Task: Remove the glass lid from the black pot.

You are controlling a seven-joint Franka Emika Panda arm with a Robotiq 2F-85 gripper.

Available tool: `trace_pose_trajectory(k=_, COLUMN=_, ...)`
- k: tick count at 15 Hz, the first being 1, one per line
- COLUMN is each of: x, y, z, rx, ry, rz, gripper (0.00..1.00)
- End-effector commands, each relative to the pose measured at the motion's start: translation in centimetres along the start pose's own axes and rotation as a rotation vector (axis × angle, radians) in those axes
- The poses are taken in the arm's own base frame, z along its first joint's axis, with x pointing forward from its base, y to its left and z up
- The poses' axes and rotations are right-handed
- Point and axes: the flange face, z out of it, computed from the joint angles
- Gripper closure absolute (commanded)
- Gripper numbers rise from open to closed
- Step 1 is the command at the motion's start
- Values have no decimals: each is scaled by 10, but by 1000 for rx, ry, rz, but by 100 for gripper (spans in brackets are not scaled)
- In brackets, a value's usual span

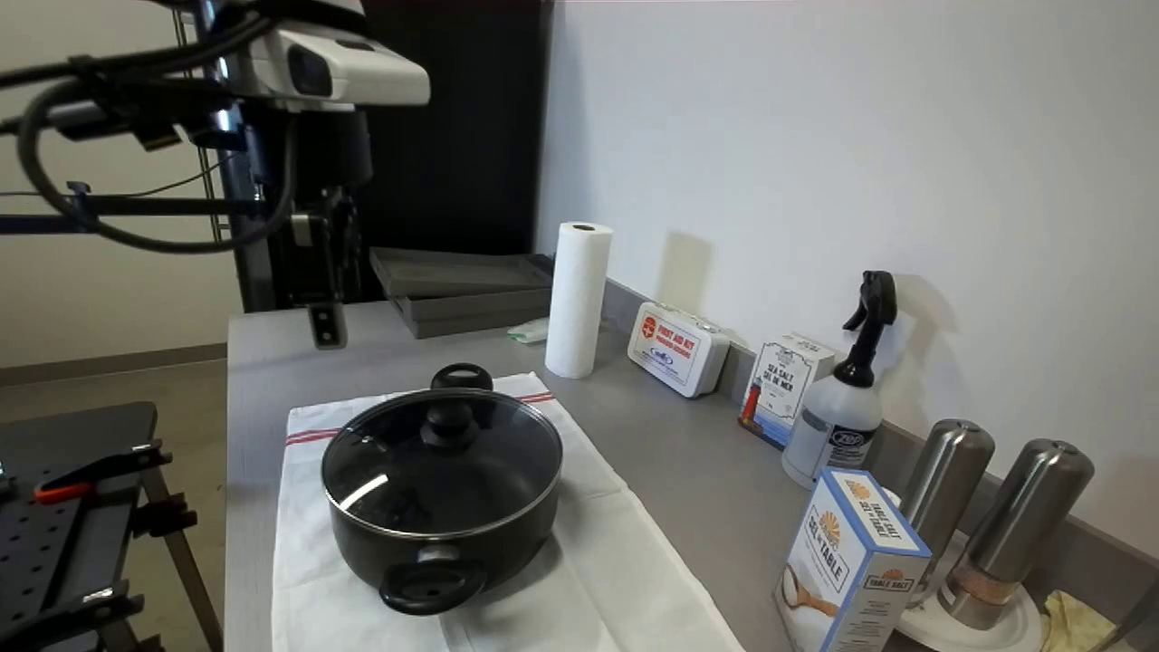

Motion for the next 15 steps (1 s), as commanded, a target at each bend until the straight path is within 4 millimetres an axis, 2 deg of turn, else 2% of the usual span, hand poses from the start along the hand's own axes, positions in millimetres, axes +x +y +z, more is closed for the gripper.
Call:
trace_pose_trajectory(k=1, x=26, y=-10, z=25, rx=-62, ry=-11, rz=16, gripper=0)
trace_pose_trajectory(k=6, x=47, y=-19, z=55, rx=-100, ry=-20, rz=10, gripper=0)
trace_pose_trajectory(k=15, x=73, y=-41, z=87, rx=-88, ry=-22, rz=8, gripper=0)
